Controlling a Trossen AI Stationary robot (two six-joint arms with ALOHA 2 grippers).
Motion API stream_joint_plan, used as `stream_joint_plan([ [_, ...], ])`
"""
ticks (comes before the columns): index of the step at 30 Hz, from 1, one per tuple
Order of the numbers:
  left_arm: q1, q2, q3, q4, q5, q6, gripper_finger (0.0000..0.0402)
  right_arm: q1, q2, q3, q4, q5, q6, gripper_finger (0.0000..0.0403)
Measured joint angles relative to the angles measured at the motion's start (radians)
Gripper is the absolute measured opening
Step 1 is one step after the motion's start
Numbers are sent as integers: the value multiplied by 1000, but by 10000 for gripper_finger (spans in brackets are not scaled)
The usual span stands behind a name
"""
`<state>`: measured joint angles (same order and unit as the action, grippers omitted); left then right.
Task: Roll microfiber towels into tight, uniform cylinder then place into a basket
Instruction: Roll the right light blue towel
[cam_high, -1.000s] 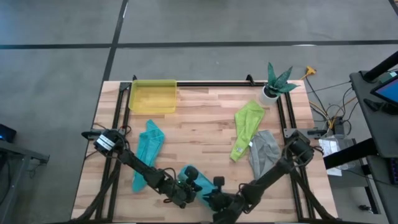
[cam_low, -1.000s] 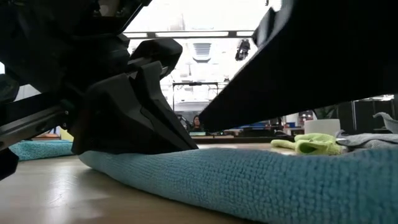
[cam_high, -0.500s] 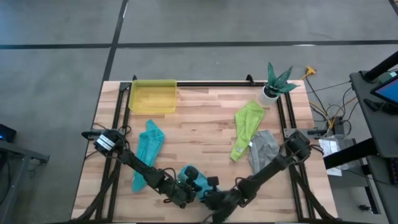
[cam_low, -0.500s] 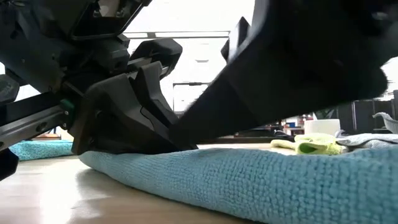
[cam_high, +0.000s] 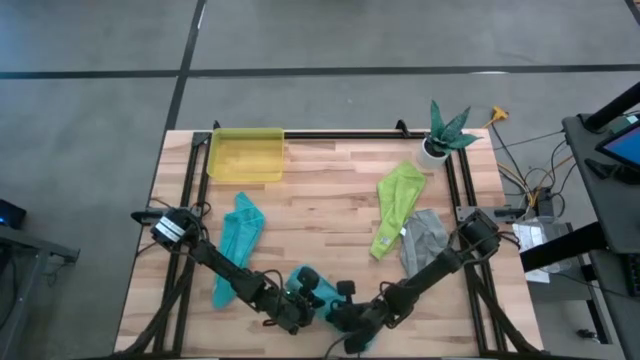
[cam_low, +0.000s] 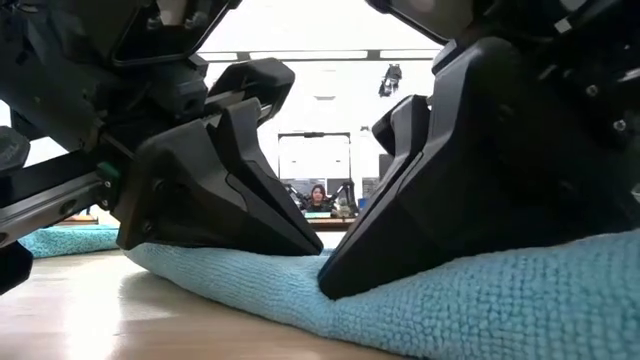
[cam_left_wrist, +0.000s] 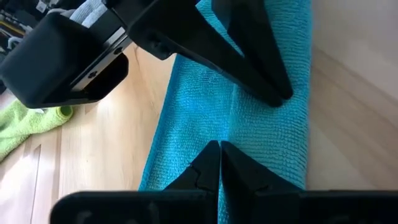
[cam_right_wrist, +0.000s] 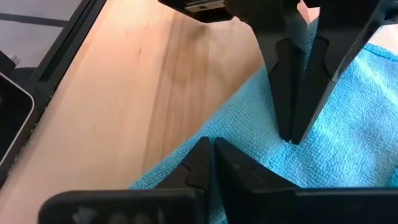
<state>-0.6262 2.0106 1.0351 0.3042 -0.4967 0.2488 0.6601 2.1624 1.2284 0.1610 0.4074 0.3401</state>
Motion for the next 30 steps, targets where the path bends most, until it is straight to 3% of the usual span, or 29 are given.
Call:
stream_joint_plan([
  [13,-73,-76,-7,1,-32,67,0,0,0,-86,177,12,-7,13],
  [19,-123,-70,-16,-16,75,156,0,-1,0,-177,392,12,0,13],
  [23,-113,-47,-18,-19,66,178,0,-5,0,-230,510,12,23,13],
  [30,-75,-26,-16,-13,23,185,0,-13,-4,-278,544,20,98,13],
])
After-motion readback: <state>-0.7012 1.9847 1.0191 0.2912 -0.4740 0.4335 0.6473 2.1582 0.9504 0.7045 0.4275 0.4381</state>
